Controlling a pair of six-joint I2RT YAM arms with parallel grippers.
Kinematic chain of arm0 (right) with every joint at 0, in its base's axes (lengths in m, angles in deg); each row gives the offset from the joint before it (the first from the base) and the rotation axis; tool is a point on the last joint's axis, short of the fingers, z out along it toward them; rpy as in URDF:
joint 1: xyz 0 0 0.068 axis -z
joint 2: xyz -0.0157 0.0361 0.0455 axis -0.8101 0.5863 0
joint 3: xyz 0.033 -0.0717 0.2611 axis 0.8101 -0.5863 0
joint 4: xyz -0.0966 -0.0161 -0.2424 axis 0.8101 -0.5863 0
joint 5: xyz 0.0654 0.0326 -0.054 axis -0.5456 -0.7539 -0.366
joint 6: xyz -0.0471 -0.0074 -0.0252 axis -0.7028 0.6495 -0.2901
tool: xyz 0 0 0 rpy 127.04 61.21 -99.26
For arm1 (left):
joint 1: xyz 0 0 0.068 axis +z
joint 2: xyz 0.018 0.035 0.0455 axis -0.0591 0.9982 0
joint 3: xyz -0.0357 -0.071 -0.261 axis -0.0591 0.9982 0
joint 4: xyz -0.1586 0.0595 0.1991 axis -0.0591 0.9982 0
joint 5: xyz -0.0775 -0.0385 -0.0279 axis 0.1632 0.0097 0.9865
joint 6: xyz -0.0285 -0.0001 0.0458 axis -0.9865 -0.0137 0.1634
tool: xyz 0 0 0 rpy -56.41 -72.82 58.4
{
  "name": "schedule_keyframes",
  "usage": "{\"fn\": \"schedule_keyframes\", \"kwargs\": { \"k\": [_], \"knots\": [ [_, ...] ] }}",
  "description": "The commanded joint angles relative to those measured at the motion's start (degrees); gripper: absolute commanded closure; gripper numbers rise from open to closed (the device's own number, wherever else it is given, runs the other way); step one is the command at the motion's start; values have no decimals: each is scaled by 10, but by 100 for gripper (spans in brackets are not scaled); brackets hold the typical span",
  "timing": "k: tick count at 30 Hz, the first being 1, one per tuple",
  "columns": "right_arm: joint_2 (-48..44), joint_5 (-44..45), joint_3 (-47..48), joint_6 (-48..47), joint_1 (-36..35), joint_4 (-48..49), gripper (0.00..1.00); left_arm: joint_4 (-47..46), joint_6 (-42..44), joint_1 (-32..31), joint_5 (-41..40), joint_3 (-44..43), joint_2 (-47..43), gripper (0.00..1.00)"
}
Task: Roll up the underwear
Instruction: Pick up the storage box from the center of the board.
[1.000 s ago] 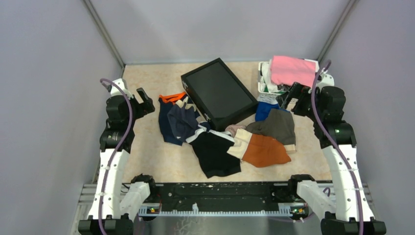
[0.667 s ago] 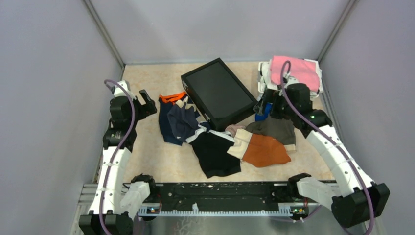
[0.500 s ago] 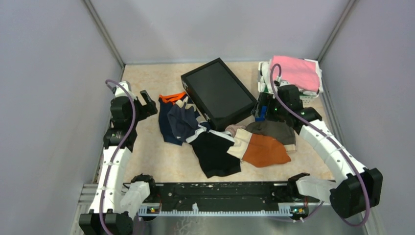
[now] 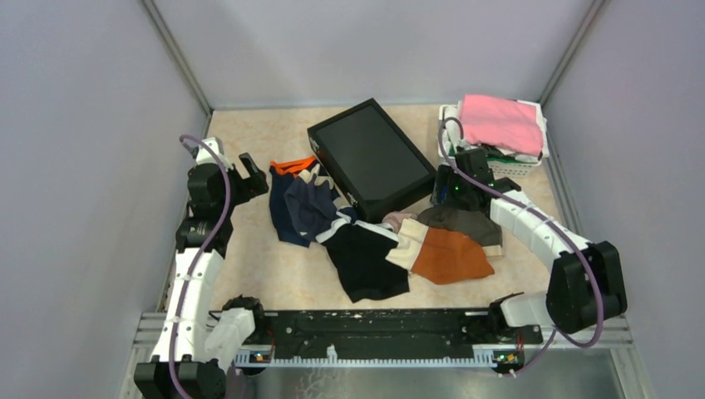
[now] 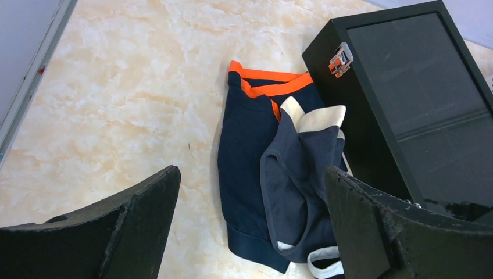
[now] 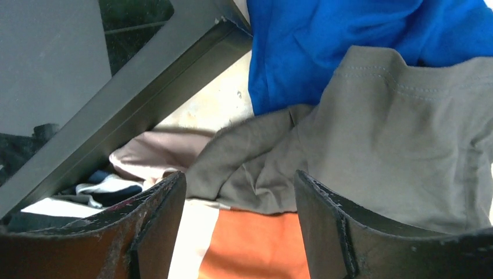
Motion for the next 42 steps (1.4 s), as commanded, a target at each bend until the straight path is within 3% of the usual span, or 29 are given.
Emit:
{"fn": "schedule_keyframes", "kwargs": {
  "k": [1,16,25,33,38,42],
  "knots": [
    [36,10,33,-1,-4,60,34,-30,2,2,7,1,5,1],
    [198,8,139,-34,-14,118,39,-30,2,2,8,2,10,1],
    [270,-4,247,-89,-22,121,34,-28,1,9,23,2,12,1],
    [149,74,182,-117,-41,122,25,-29,0,15,28,4,8,1],
    [71,41,177,-124,-62,134,22,-29,-1,19,33,4,7,1],
    [70,23,211,-135,-132,141,20,-27,-1,21,28,5,4,1]
  ]
}}
